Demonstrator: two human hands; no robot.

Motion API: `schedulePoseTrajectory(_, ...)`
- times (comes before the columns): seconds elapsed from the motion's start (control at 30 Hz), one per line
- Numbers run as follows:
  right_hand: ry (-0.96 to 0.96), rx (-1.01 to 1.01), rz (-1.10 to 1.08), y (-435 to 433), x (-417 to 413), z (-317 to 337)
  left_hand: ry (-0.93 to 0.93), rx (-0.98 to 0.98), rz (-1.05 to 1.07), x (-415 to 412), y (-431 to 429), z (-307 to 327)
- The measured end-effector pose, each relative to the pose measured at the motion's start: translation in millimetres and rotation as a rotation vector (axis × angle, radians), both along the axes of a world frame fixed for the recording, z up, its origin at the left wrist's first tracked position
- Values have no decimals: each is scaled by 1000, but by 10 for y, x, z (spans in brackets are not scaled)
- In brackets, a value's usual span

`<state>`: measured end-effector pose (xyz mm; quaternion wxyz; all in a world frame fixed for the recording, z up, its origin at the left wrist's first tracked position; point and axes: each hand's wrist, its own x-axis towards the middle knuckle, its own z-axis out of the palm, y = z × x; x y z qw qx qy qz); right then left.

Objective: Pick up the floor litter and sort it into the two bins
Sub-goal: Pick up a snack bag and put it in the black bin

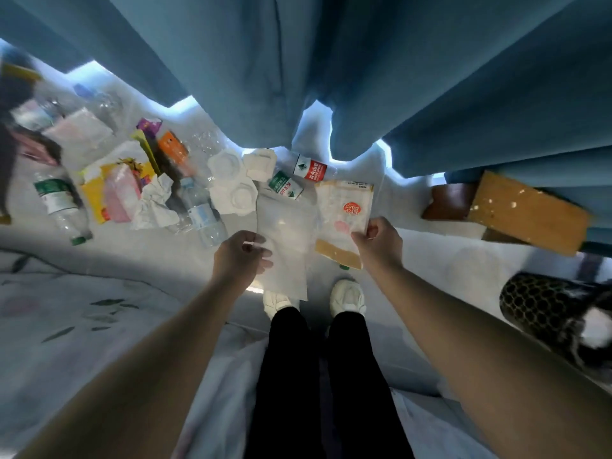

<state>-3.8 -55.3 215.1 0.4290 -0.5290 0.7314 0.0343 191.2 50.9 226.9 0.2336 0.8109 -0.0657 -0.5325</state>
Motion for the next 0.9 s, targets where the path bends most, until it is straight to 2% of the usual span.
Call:
schedulePoseTrajectory(0.23, 17, -44, -212, -35, -673, 631, -2, -29, -158, -407, -361, 747)
schedulePoseTrajectory(0.47, -44, -74, -358, -12, -1604, 852, -26, -102, -238, -1196, -663, 1063)
schedulePoseTrajectory(0.7, -57, -87, -420, -47, -3173, 1146, 8, -109, -340, -2713, -807, 1257)
schedulePoseTrajectory(0.83, -36, -83, -549, 49, -4294, 1334, 66, -106, -418, -3762, -933, 1348)
schedulePoseTrajectory(0.9, -51, -90, -612, 113, -4850, 1406, 56, -98, -529, -4277, -1030, 1338)
